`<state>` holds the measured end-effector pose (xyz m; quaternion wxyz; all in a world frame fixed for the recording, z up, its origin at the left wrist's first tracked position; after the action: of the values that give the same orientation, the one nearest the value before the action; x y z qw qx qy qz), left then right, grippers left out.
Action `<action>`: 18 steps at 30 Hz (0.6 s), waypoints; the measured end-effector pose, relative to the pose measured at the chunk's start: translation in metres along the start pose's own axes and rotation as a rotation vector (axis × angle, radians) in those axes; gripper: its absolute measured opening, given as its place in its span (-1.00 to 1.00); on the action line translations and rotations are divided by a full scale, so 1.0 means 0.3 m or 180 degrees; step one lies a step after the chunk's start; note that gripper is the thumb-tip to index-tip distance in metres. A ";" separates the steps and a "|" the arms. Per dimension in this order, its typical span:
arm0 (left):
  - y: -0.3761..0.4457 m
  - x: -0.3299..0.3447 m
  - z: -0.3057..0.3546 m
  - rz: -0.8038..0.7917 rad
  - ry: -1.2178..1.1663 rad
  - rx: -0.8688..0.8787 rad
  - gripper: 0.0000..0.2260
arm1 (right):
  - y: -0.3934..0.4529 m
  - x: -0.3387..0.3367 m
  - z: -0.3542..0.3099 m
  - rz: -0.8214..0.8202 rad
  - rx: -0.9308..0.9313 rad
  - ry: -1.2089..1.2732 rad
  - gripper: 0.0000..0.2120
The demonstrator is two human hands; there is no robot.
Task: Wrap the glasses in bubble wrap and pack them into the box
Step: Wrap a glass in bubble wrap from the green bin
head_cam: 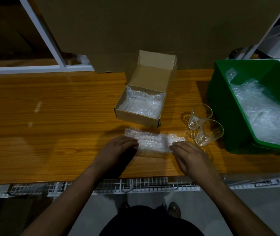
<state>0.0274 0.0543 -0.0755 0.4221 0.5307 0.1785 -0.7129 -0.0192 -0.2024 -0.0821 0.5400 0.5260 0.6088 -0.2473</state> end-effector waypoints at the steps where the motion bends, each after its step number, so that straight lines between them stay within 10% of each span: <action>1: 0.003 -0.010 0.001 0.0037 -0.0045 -0.0042 -0.79 | 0.003 -0.005 0.006 0.0027 0.0071 0.0072 -0.69; 12: 0.083 -0.011 -0.089 0.0597 -0.1562 -0.1453 -0.94 | 0.083 0.003 0.031 0.0063 0.1451 0.0033 -0.87; 18: 0.096 0.004 -0.091 0.0954 -0.0716 -0.1741 -0.93 | 0.109 -0.007 0.027 0.0206 0.1607 -0.0097 -0.82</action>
<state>0.0667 0.0562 -0.0812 0.6662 0.3360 0.2355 -0.6227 0.0134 -0.1996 -0.0738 0.4083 0.6596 0.5024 -0.3819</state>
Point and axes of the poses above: each hand's wrist, its own y-axis towards the middle knuckle, its own x-axis out of the palm, z = x × y, the point moved 5 cm from there along y, towards the middle knuckle, and after that the axes turned 2 degrees about y, right-handed, at the moved point
